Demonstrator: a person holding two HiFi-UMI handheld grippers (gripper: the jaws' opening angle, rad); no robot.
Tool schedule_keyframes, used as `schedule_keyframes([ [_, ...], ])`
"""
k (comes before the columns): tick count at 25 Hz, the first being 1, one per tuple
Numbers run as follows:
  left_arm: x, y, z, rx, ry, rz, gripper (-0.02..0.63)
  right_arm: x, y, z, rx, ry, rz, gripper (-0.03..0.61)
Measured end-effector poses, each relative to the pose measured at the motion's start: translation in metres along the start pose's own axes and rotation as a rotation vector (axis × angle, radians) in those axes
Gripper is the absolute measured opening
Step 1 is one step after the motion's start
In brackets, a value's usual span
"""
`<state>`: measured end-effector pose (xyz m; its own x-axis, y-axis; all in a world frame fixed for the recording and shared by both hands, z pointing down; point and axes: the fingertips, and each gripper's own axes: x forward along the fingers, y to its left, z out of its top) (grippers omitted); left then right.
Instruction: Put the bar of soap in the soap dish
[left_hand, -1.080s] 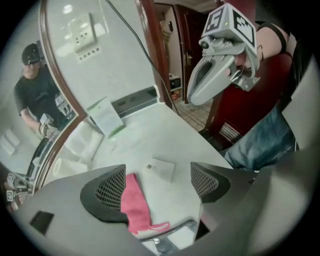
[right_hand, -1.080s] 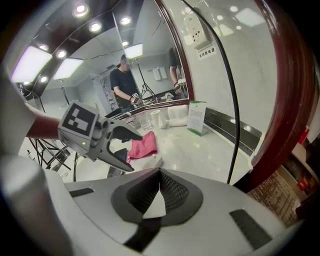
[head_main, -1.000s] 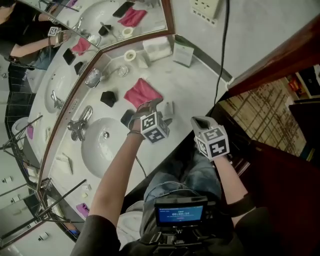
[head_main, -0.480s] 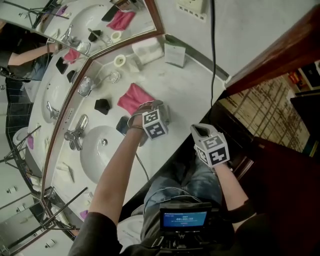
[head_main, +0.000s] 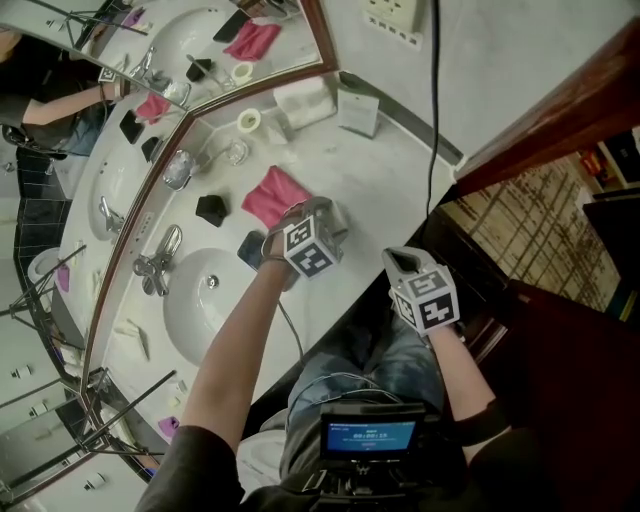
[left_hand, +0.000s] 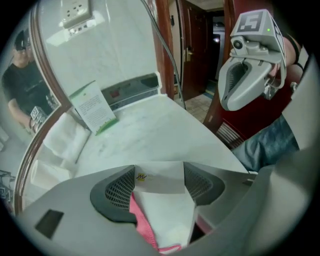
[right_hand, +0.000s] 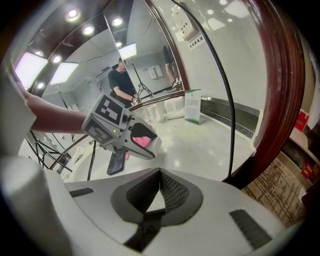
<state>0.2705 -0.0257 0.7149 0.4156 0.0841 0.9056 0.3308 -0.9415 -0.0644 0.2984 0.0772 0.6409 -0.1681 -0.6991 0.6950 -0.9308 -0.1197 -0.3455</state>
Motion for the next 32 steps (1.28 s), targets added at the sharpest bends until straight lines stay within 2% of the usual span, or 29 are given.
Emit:
schedule_keyframes([
  [9,-0.060,0.002,0.013,-0.129,-0.119,0.096,0.305,-0.006,0.018,0.035,-0.050,-0.029,0.024,0.020],
  [12,-0.094,0.002,0.021,-0.154,-0.176,0.164,0.305,-0.006,0.026,0.050,-0.087,-0.033,0.036,0.020],
  [15,-0.130,0.005,0.021,-0.227,-0.241,0.249,0.305,-0.005,0.033,0.065,-0.134,-0.035,0.049,0.020],
  [17,-0.151,0.008,0.013,-0.294,-0.275,0.311,0.305,-0.005,0.038,0.076,-0.170,-0.034,0.058,0.020],
  [23,-0.221,0.014,-0.022,-0.562,-0.386,0.516,0.305,-0.003,0.050,0.103,-0.257,-0.014,0.082,0.020],
  [28,-0.275,0.003,-0.074,-0.797,-0.454,0.690,0.305,0.008,0.063,0.121,-0.315,-0.013,0.111,0.020],
  [32,-0.316,-0.016,-0.118,-0.931,-0.459,0.814,0.305,0.018,0.081,0.133,-0.369,-0.008,0.151,0.020],
])
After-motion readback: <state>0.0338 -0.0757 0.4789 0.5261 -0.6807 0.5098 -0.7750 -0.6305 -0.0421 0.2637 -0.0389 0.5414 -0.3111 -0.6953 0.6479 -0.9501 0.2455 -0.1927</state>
